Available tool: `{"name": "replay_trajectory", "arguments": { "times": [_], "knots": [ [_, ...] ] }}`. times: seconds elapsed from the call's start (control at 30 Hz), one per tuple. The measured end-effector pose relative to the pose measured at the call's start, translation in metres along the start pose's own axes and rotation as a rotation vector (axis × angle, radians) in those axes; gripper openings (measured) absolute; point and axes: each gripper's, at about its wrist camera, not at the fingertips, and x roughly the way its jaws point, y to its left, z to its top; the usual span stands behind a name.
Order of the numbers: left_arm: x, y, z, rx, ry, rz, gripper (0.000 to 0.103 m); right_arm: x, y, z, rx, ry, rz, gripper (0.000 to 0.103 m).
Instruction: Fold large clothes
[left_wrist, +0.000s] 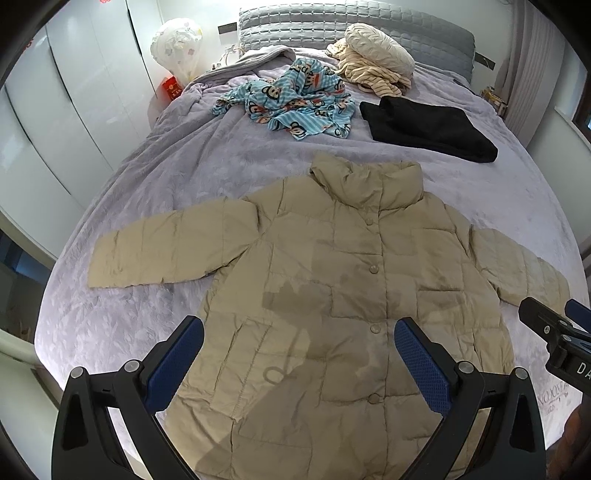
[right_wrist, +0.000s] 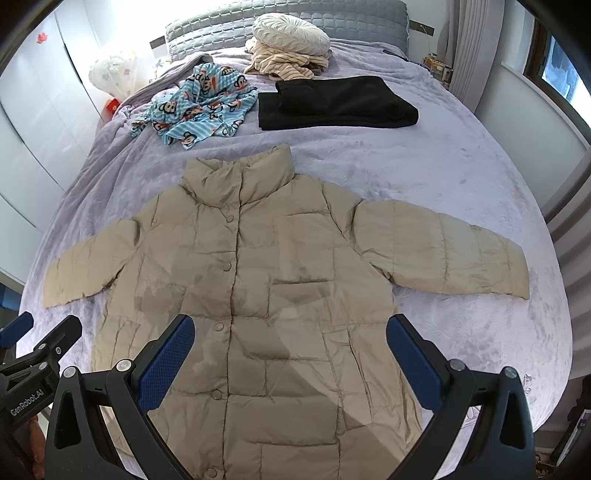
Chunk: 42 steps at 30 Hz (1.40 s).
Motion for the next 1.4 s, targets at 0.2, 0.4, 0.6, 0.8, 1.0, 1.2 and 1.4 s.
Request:
{"name": "replay_trajectory", "arguments": {
  "times": [0.2, 0.4, 0.6, 0.8, 1.0, 1.2, 1.4],
  "knots": [
    [0.001, -0.0006, -0.001, 0.0, 0.003, 0.002, 0.103, 0.0009, 0.0008, -0.0008, 0.002, 0.002, -0.001, 0.103],
    [0.0014, -0.0008, -0.0011, 0.003, 0.003, 0.003, 0.103, 0.0003, -0.0007, 0.0006, -0.001, 0.002, -0.001, 0.103],
    [0.0028, -0.002, -0.0014, -0.002, 0.007, 0.005, 0.103, -0.0001, -0.0013, 0.0014, -0.001, 0.004, -0.001, 0.103],
    [0.0036, -0.0014, -0.002, 0.0, 0.007, 0.005, 0.103, -0.0001, -0.0016, 0.0018, -0.003, 0.005, 0.0, 0.103],
    [0.0027, -0.0022, -0.0013, -0.001, 0.008, 0.004, 0.103, -0.0001, -0.0012, 0.002, -0.002, 0.005, -0.001, 0.103],
    [0.0041, -0.0013, -0.0023, 0.0, 0.009, 0.005, 0.103, -0.0001, -0.0016, 0.0025, -0.002, 0.007, 0.0, 0.103],
    [0.0039, -0.0014, -0.0022, -0.001, 0.009, 0.006, 0.103, -0.0003, -0.0017, 0.0028, -0.001, 0.008, 0.0, 0.103]
  ]
}}
